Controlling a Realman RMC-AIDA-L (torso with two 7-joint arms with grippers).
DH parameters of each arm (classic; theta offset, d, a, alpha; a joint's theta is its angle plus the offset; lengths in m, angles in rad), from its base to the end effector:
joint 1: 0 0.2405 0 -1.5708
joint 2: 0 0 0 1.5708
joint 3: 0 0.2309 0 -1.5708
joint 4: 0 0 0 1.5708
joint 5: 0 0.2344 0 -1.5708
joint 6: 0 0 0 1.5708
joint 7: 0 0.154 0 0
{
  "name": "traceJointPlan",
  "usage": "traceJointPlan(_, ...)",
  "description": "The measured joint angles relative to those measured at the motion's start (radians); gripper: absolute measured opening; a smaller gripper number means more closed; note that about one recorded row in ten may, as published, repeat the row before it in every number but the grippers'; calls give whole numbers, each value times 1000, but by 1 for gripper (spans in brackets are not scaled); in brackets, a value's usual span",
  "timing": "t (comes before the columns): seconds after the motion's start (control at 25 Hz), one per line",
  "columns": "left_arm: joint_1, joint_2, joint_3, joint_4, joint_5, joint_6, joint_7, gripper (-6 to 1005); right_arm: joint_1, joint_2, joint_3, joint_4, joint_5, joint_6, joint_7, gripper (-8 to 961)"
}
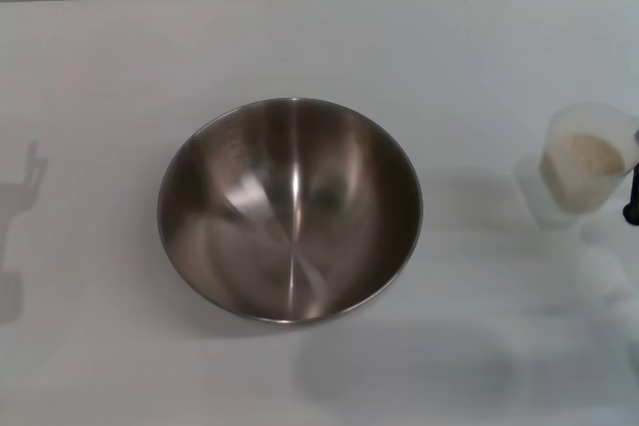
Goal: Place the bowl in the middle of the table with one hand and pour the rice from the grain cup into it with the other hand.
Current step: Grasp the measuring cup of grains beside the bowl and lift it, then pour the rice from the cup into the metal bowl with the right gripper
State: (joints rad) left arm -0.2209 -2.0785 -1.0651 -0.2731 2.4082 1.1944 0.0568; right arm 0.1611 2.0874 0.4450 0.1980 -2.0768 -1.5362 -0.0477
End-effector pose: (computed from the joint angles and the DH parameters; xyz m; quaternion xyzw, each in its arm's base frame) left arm -0.3647 0.2917 0.0027 -0.6435 -0.2246 -0.2321 0.6939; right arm 0.3348 0.2300 -0.0264 -0.7000 0.1424 0.3007 0.6319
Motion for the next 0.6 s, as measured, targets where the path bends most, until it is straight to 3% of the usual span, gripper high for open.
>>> traceJointPlan(0.2, 1, 0, 1, 0, -1, 0, 0, 833, 35, -3, -4, -1, -5, -94, -46, 11)
traceJointPlan(0.36, -1, 0, 1, 0, -1, -2, 0, 833, 105, -4, -10, -7, -11, -138, -58, 11)
traceJointPlan(0.6, -1, 0, 2, 0, -1, -2, 0, 833, 161, -4, -18, -7, -13, -147, -100, 10)
